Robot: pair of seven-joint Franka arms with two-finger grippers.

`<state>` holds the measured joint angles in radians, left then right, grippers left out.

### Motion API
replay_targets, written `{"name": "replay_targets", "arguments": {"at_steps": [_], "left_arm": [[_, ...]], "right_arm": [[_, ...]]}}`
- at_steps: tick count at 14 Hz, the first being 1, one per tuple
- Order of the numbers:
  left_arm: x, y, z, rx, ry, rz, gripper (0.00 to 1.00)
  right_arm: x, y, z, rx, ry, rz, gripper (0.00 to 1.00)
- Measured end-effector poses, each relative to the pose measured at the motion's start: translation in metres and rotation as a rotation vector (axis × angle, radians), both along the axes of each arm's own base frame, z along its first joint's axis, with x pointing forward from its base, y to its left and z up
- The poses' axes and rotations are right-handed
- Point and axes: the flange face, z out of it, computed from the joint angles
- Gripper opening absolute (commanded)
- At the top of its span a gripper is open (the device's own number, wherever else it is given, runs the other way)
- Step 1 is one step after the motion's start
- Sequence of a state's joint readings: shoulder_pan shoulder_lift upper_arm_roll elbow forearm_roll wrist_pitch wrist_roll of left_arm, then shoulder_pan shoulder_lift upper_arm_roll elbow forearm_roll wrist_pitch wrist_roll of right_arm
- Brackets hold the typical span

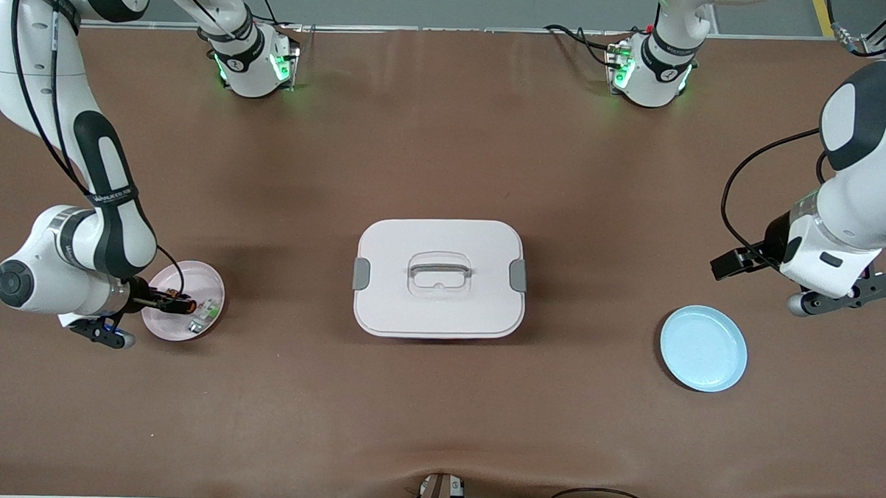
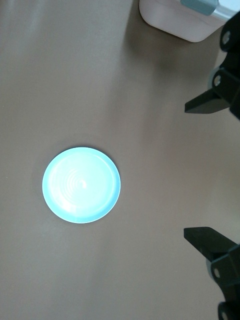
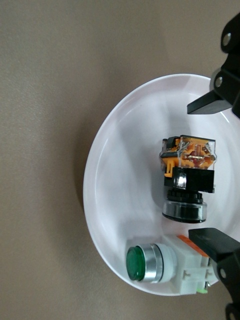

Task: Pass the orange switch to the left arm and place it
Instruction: 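Lower the right gripper onto the orange switch while the left gripper approaches, then close the right gripper on the orange switch and lift it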

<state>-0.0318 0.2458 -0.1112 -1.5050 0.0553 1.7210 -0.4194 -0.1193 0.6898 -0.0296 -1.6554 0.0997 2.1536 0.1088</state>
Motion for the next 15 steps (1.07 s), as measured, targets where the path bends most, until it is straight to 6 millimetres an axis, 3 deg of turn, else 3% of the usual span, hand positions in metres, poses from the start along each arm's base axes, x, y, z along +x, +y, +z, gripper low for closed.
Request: {"name": "replay_targets", "arguments": {"at_steps": [4, 10, 13, 15], "left_arm": [[-0.001, -0.01, -0.002, 0.001, 0.002, 0.041, 1.0], [-0.001, -0.061, -0.013, 0.004, 0.006, 0.15, 1.0], [0.0, -0.069, -0.017, 0.003, 0.009, 0.163, 1.0], [0.0, -0.07, -0.016, -0.024, 0.017, 0.171, 1.0]], "right_arm": [[-0.002, 0.0, -0.007, 0.0, 0.003, -0.001, 1.0], [-0.002, 0.001, -0.016, -0.002, -0.001, 0.0, 1.0], [-0.001, 0.003, -0.018, -0.003, -0.007, 0.002, 1.0], [0.0, 0.004, -0.018, -0.003, -0.009, 0.004, 0.83]]}}
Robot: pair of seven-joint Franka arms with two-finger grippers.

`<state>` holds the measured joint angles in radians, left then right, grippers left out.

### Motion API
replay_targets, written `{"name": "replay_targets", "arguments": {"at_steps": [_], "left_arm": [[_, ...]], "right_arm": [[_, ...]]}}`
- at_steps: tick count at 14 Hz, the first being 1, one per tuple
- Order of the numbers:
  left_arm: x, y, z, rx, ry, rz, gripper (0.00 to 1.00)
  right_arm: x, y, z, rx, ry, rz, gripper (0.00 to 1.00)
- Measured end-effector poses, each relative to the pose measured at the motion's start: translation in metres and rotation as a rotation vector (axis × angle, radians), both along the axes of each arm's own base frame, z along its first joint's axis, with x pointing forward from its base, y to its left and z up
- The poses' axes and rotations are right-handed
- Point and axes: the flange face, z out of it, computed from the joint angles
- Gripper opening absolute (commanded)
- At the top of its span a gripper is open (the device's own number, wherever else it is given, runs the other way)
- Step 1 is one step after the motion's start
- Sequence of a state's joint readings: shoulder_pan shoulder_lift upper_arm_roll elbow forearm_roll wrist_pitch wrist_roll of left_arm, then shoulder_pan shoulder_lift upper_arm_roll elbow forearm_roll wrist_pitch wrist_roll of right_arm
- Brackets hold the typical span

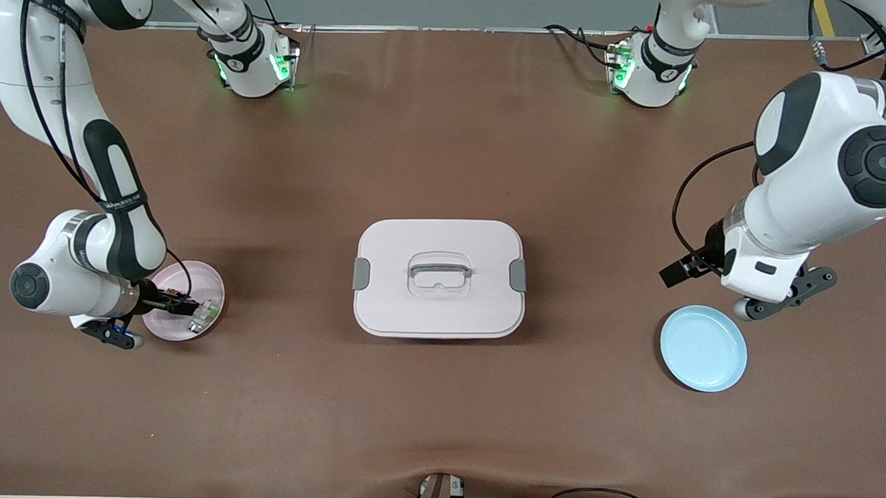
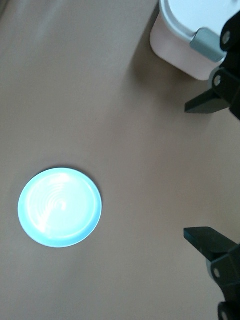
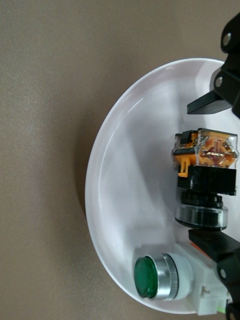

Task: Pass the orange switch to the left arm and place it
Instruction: 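Close the right gripper on the orange switch and lift it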

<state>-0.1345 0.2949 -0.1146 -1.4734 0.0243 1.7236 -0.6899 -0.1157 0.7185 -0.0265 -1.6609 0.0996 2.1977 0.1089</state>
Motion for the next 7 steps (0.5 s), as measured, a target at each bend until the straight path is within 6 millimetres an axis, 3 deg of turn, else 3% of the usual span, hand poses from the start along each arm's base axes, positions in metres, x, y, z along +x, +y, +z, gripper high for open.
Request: {"name": "replay_targets", "arguments": {"at_steps": [2, 6, 7], "left_arm": [[-0.0002, -0.0018, -0.001, -0.043, 0.013, 0.013, 1.0], [-0.0002, -0.0035, -0.0012, -0.113, 0.034, 0.077, 1.0], [-0.0002, -0.0042, -0.0018, -0.116, 0.038, 0.095, 1.0]], "right_arm": [[0.0001, 0.0004, 0.0, 0.0, 0.0, 0.001, 0.58], [0.0002, 0.0014, 0.0, 0.0, 0.0, 0.004, 0.23], [0.0002, 0.0014, 0.0, 0.0, 0.0, 0.004, 0.19]]}}
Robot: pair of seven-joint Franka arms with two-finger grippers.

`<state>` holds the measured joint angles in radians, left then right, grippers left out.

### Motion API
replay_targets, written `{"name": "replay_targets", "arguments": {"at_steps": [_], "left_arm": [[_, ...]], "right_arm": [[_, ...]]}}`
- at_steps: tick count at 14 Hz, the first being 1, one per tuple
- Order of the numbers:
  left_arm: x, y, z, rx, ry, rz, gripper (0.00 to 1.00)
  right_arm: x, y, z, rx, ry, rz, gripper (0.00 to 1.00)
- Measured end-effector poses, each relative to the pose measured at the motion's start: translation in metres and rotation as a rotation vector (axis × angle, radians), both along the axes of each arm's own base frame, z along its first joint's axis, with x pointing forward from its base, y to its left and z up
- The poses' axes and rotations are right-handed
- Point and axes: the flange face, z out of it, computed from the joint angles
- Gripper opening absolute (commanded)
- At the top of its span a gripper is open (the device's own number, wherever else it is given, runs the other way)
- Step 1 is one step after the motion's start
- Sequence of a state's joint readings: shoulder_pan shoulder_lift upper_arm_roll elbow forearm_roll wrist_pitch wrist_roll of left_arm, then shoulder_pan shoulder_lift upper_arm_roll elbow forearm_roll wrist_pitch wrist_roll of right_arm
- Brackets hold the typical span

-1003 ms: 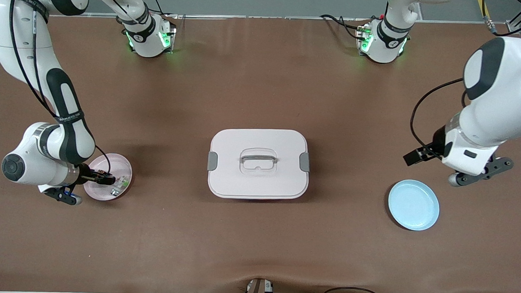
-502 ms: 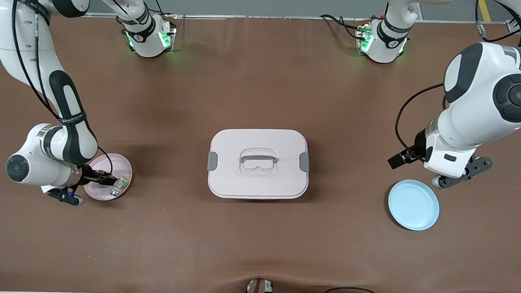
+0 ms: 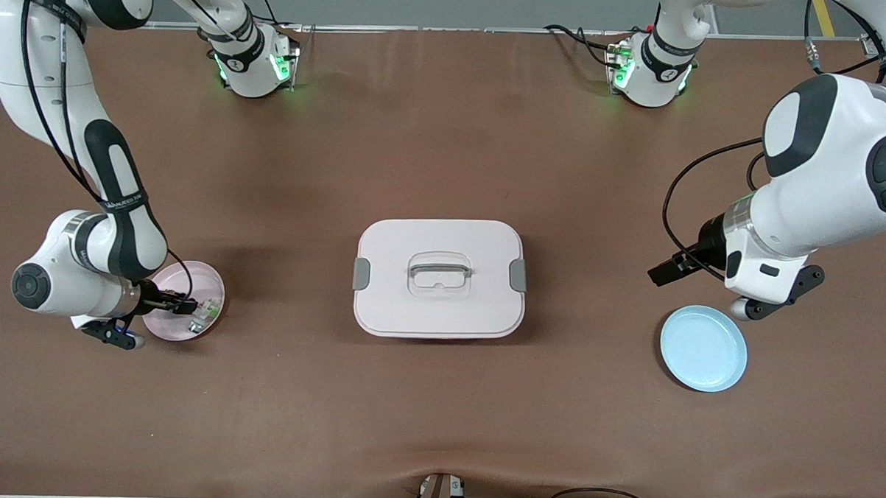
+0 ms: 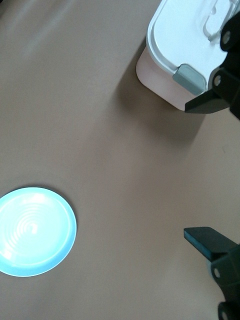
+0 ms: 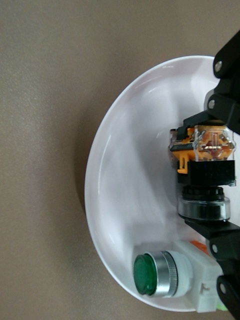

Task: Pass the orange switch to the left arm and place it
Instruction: 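Close the right gripper on the orange switch and lift it, then carry the switch over the box while the left gripper reaches it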

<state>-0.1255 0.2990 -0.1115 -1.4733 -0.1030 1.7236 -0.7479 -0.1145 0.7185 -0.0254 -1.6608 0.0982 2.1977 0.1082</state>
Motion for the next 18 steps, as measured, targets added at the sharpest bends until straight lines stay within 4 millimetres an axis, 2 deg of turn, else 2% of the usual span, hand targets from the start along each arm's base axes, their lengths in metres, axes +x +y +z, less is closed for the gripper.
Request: {"name": "replay_targets", "arguments": {"at_steps": [5, 7, 13, 16, 18], "left_arm": [[0.002, -0.005, -0.01, -0.047, 0.037, 0.085, 1.0], [0.003, -0.005, -0.011, -0.066, 0.047, 0.111, 1.0], [0.002, -0.01, -0.011, -0.069, 0.053, 0.129, 1.0], [0.001, -0.014, -0.012, -0.072, 0.055, 0.125, 1.0], [0.001, -0.016, -0.011, -0.096, 0.063, 0.13, 1.0]], "right_arm": [[-0.003, 0.001, 0.001, 0.009, 0.039, 0.003, 0.19], [-0.005, 0.003, 0.011, 0.022, 0.083, 0.007, 0.19], [-0.01, 0.021, 0.093, 0.181, 0.162, -0.053, 0.17], [-0.015, 0.036, 0.122, 0.258, 0.205, -0.127, 0.17], [-0.017, 0.054, 0.139, 0.284, 0.229, -0.186, 0.16]]}}
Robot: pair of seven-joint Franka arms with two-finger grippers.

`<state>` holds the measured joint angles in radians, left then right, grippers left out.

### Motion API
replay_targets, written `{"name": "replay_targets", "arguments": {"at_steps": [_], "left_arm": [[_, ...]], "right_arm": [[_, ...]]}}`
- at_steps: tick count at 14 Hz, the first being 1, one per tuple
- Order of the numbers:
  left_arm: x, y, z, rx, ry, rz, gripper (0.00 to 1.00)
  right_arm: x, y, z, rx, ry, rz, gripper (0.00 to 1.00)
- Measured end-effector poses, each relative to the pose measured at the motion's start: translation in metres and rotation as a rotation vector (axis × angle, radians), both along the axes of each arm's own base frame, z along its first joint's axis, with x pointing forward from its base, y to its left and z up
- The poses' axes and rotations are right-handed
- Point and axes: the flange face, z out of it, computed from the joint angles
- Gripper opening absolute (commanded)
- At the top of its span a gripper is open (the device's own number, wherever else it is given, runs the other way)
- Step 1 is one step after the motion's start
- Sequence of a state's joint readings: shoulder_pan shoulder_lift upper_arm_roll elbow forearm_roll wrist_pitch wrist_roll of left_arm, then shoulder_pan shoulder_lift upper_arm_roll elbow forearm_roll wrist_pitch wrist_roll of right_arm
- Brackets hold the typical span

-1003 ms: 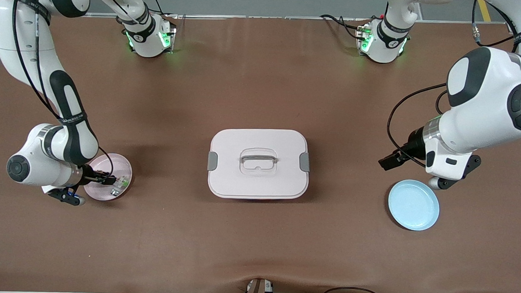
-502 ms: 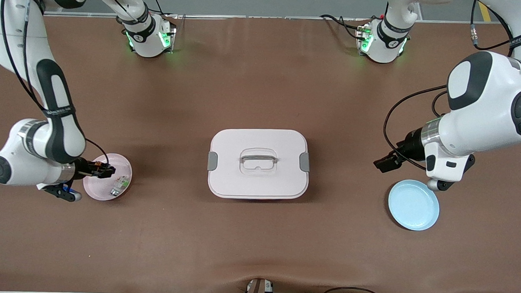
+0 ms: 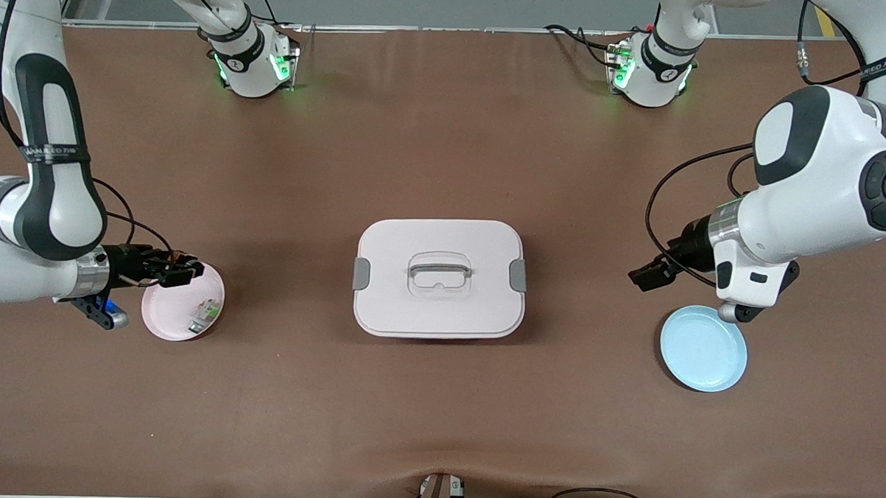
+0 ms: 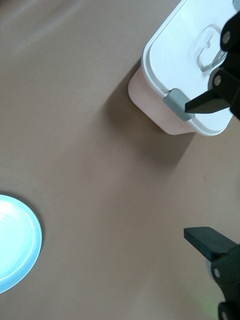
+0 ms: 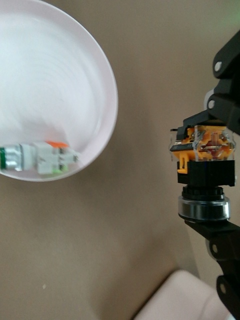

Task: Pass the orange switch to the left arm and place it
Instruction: 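Carry the switch over the box while the left gripper reaches it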

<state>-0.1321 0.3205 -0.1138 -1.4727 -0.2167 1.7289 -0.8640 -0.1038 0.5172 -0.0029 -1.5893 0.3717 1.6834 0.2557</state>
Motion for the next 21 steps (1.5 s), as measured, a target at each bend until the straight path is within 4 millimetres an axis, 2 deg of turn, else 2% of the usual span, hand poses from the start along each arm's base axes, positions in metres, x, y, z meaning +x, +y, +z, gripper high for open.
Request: {"name": "replay_targets", "arguments": {"at_steps": [4, 7, 10, 12, 14, 17, 21], "left_arm": [[-0.002, -0.013, 0.006, -0.074, 0.01, 0.004, 1.0], [-0.009, -0.04, 0.014, -0.103, 0.0, -0.037, 1.0], [-0.019, -0.074, 0.024, -0.132, -0.027, -0.097, 1.0], [-0.027, -0.102, 0.033, -0.165, -0.075, -0.177, 1.0], [-0.034, -0.121, 0.038, -0.193, -0.127, -0.297, 1.0], [-0.034, -0.135, 0.046, -0.227, -0.237, -0.45, 1.0], [-0.04, -0.156, 0.054, -0.264, -0.316, -0.548, 1.0]], "right_arm": [[-0.003, 0.043, 0.028, 0.08, 0.061, -0.108, 0.15], [-0.003, 0.065, 0.034, 0.141, 0.121, -0.194, 0.15], [-0.004, 0.107, 0.048, 0.159, 0.18, -0.267, 0.14], [-0.006, 0.136, 0.059, 0.199, 0.217, -0.314, 0.14], [-0.006, 0.154, 0.063, 0.218, 0.246, -0.35, 0.13], [-0.005, 0.18, 0.067, 0.233, 0.274, -0.418, 0.11], [-0.007, 0.234, 0.077, 0.209, 0.273, -0.495, 0.09]]}}
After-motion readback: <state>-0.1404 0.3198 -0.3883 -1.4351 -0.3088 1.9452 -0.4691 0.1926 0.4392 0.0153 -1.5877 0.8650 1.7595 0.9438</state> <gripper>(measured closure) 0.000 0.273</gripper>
